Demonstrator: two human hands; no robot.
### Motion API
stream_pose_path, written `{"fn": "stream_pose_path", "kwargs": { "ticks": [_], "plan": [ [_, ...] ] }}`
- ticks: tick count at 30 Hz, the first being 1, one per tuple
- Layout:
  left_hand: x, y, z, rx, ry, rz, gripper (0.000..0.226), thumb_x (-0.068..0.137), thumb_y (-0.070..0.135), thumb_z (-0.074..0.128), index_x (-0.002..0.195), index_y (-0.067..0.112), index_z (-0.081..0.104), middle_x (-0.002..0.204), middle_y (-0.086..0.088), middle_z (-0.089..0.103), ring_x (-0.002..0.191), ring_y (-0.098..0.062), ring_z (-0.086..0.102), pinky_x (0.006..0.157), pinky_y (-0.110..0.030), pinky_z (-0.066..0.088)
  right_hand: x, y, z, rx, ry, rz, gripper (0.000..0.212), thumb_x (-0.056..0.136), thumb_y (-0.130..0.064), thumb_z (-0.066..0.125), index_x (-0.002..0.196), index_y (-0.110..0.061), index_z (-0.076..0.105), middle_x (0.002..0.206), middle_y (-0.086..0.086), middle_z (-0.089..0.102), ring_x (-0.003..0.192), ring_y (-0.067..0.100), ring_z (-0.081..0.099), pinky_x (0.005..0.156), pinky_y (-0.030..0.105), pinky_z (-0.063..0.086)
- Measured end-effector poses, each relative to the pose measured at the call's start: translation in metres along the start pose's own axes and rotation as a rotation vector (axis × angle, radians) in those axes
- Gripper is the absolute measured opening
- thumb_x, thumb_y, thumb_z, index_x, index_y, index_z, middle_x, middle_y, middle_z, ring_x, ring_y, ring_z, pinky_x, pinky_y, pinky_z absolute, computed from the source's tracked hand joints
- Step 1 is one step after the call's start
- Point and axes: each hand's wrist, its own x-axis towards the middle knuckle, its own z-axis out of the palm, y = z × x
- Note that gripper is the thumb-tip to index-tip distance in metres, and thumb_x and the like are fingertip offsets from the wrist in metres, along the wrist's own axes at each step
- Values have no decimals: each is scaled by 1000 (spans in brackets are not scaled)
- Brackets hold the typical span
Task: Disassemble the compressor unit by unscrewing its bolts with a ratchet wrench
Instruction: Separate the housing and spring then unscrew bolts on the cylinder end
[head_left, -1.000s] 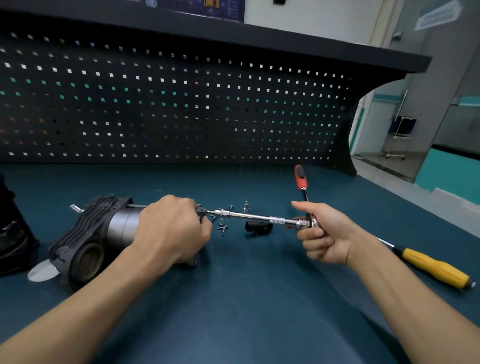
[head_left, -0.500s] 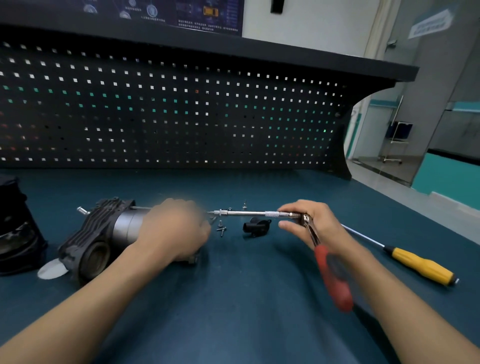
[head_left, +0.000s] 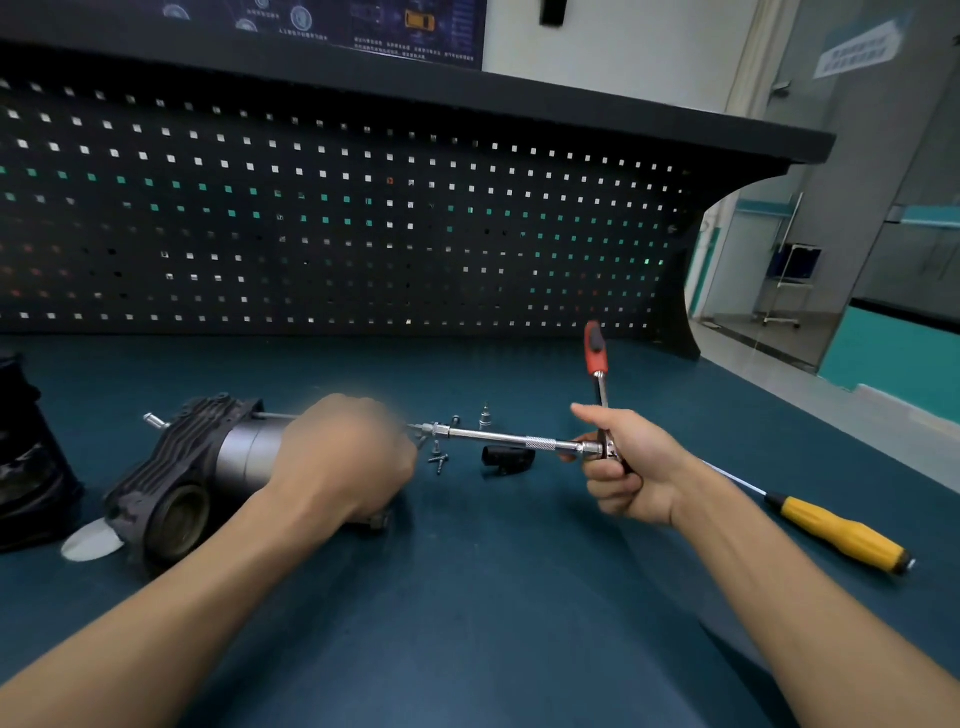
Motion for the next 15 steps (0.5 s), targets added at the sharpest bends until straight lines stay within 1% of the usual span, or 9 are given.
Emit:
{"fn": "stream_pose_path", "kwargs": {
  "ticks": [4,7,9,11,13,14,15],
  "plan": [
    [0,0,-1,-19,-9,-7,32,83,43,50,62,19,51,61,6,47,66,-25,48,53,-31,31,-3,0,1,59,0,62,43,93,-50,54,71,-13,57,43,-8,24,33,7,16,38,20,13],
    [-2,0,-2,-32,-6,-7,31,84,43,49,64,19,51,65,6,49,71,-24,50,55,-31,33,-1,2,1,65,12,8,41,92,-46,59,62,-19,48,43,-7,26,34,8,16,39,21,13],
    [-3,-1,-2,-52,2,2,30,85,43,48,66,20,51,69,6,50,77,-23,51,57,-32,34,1,5,2,55,40,-107,41,92,-43,63,62,-21,44,44,-4,29,35,9,19,41,23,14],
    [-5,-1,-3,-74,-7,10,27,85,43,47,70,22,53,74,7,52,83,-21,52,61,-33,37,2,7,2,-30,83,-291,36,91,-37,69,69,-19,46,46,-1,34,38,11,25,42,23,16],
    [-6,-1,-5,-90,-38,7,24,85,44,47,78,23,57,80,7,56,90,-21,53,65,-33,40,0,8,-1,-212,135,-498,30,88,-30,74,72,-14,54,49,0,41,44,14,34,42,21,25],
    [-6,-1,-6,-92,-57,5,24,84,45,47,83,23,59,84,7,58,94,-21,53,68,-34,41,-1,9,-4,-319,144,-576,26,87,-27,76,73,-11,61,51,1,45,47,16,38,45,21,30],
    [-6,0,-6,-89,-72,6,26,85,45,48,88,23,60,90,6,60,98,-21,52,72,-34,41,-2,8,-7,-428,139,-629,20,86,-26,79,77,-12,68,54,2,49,50,16,42,49,22,35]
  ]
}}
